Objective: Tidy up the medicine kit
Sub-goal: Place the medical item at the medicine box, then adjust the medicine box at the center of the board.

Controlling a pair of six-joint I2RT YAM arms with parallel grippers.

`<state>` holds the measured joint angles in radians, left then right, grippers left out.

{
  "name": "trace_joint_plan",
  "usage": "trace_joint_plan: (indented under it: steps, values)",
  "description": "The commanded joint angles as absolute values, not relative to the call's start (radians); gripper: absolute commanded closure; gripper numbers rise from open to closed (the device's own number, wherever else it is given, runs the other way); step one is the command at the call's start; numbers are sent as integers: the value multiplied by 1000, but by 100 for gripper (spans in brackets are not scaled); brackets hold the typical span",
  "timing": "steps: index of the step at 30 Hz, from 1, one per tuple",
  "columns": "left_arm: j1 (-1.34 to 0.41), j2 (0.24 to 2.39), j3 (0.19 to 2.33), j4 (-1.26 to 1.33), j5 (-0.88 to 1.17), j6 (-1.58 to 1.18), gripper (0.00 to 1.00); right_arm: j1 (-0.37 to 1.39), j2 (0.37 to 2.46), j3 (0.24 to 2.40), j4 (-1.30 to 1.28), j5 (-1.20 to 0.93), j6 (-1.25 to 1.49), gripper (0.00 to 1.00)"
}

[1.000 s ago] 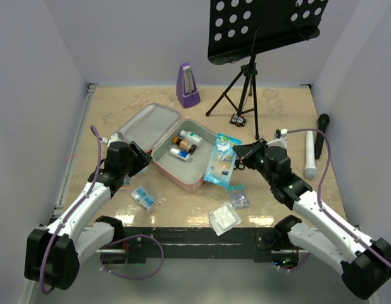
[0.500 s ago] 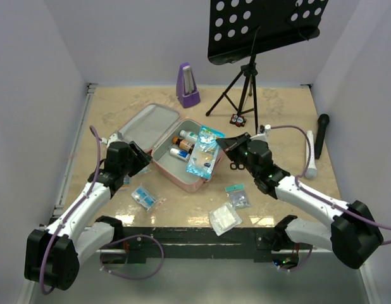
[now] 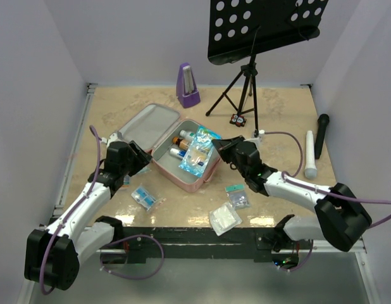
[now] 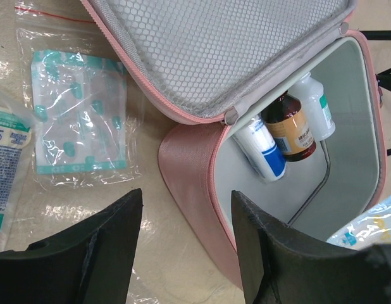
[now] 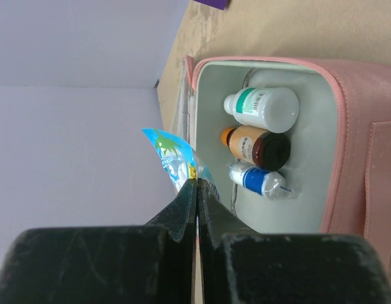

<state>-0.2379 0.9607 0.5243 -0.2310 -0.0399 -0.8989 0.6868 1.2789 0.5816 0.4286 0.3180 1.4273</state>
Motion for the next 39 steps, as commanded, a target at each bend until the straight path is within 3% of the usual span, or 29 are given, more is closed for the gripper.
trace_joint_plan:
  steps: [1, 5, 10, 13, 17, 23, 26, 30, 35, 39]
  values:
    - [-236, 951, 512, -190, -48, -910, 38, 690, 1308, 626, 447, 394, 1462, 100]
    - [-235, 953, 511, -186, -45, -910, 38, 690, 1342, 646, 394, 391, 1434, 100]
    - [-236, 956, 509, -187, -48, -907, 38, 692, 1333, 643, 345, 380, 1385, 54]
    - [-236, 957, 509, -184, -44, -910, 38, 693, 1315, 649, 295, 385, 1359, 41]
    - [-236, 956, 508, -187, -43, -908, 38, 698, 1281, 676, 235, 410, 1281, 41]
    - [-236, 959, 503, -176, -35, -910, 38, 703, 1366, 840, 175, 330, 904, 63]
    - [-236, 966, 511, -176, -25, -905, 38, 715, 1455, 942, 106, 311, 741, 66]
    - [-236, 968, 520, -183, -21, -896, 38, 723, 1503, 999, 71, 386, 647, 59]
    - [-236, 968, 522, -186, -5, -870, 37, 723, 1535, 1077, 38, 526, 543, 39]
    - [-238, 980, 509, -172, 57, -859, 37, 715, 1617, 1172, 11, 621, 471, 30]
